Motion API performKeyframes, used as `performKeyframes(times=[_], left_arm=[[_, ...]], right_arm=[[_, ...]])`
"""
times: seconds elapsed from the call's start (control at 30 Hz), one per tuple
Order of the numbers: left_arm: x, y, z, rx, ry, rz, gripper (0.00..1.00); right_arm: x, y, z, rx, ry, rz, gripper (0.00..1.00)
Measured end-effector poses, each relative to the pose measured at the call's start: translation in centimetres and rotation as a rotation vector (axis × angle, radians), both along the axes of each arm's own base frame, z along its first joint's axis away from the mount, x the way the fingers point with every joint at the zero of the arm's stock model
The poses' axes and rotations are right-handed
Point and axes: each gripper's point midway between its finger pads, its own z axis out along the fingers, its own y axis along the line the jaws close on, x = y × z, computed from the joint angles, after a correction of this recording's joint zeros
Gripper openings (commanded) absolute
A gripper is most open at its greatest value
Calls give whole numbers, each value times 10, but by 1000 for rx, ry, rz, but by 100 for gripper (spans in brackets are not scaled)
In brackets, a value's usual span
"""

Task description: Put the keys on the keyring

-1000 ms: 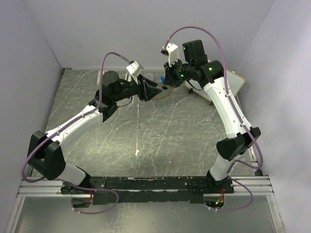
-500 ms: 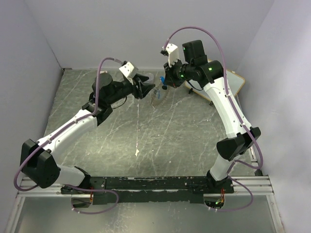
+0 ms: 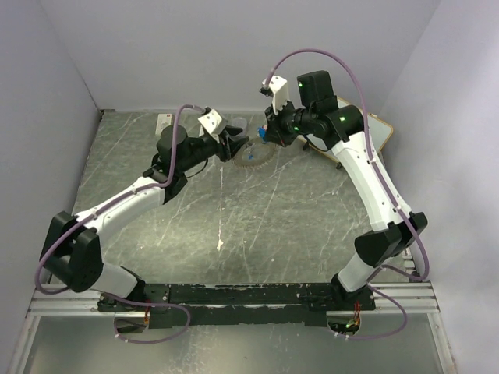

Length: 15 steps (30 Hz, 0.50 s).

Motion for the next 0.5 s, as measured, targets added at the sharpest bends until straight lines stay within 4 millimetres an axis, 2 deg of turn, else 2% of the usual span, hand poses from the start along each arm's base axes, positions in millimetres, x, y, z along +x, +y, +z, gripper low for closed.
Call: performKeyframes(times=[0.27, 0.5], left_arm=[[7, -18, -19, 12, -1, -70, 47], [-3, -25, -16, -2, -4, -141, 46]], right_arm=[[-9, 0, 11, 15, -48, 47, 0], [-9, -6, 5, -17, -95, 57, 0]])
